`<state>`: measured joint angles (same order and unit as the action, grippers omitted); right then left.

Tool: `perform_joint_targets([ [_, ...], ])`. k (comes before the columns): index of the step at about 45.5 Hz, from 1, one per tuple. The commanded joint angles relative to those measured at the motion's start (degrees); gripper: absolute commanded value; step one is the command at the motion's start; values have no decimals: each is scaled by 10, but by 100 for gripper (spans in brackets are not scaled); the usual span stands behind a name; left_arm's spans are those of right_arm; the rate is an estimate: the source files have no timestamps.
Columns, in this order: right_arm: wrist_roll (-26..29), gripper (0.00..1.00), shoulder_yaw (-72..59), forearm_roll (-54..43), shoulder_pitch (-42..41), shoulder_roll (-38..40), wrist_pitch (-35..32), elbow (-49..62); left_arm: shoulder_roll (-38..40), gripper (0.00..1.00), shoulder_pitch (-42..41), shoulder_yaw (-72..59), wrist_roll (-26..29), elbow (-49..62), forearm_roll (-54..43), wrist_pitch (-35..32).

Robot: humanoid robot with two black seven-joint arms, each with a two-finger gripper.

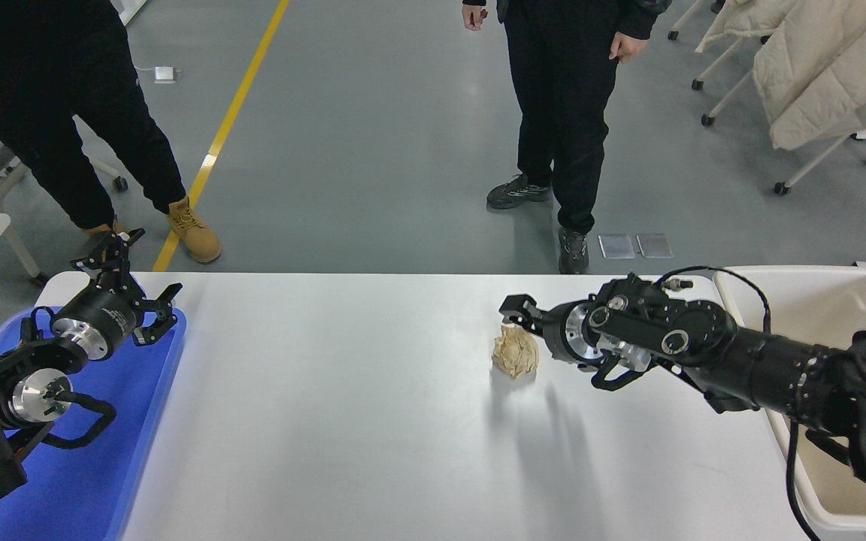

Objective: Clean the table surface

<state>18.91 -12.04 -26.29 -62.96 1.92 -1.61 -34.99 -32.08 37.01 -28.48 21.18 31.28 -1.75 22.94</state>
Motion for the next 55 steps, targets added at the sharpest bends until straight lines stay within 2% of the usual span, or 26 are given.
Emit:
perform_joint_targets([
  [1,2,100,-19,-1,7,-19,-1,53,0,100,0,0,0,0,1,0],
  [33,13,99,28,13,6,-19,-3,61,0,100,0,0,0,0,0,0],
  [55,10,99,64,39,36,-19,1,57,0,100,0,0,0,0,0,0],
])
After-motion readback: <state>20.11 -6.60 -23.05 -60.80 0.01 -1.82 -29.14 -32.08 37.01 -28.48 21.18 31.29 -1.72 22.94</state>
